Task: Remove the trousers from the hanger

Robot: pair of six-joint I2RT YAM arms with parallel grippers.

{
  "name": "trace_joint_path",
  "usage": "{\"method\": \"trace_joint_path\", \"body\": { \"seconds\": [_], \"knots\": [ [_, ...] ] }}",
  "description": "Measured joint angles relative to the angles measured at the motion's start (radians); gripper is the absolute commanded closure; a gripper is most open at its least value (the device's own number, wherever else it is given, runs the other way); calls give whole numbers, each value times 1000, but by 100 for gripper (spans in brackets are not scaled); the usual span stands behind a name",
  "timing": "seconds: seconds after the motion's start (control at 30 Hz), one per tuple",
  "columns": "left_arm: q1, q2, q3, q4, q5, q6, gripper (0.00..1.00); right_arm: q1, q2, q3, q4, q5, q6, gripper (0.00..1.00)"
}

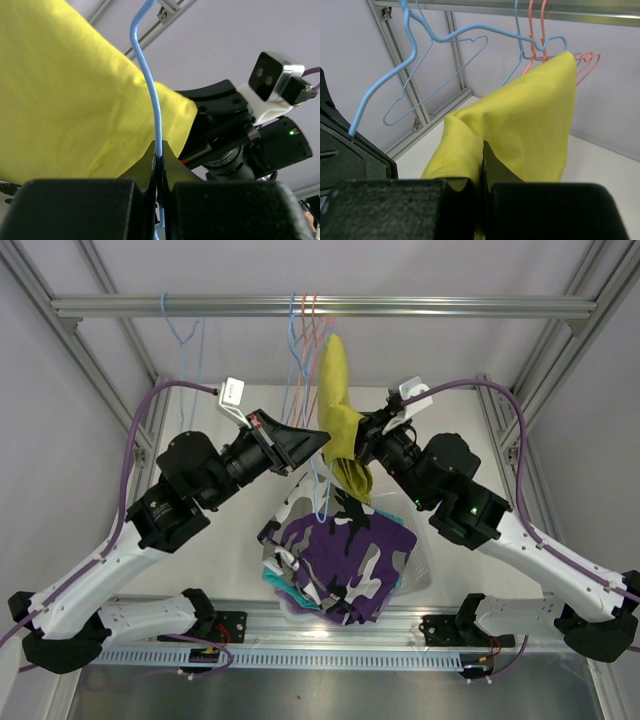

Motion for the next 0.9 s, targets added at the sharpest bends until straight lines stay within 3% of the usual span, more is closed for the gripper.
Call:
{"method": "trace_joint_path", "body": {
  "seconds": [0.53, 0.9],
  "knots": [
    [3, -33, -173, 61, -2, 4, 100, -7, -58, 293, -274, -17, 4, 100],
    [3, 55, -173, 69, 10, 12, 100, -8, -106, 401, -378, -27, 16, 100]
  ]
}}
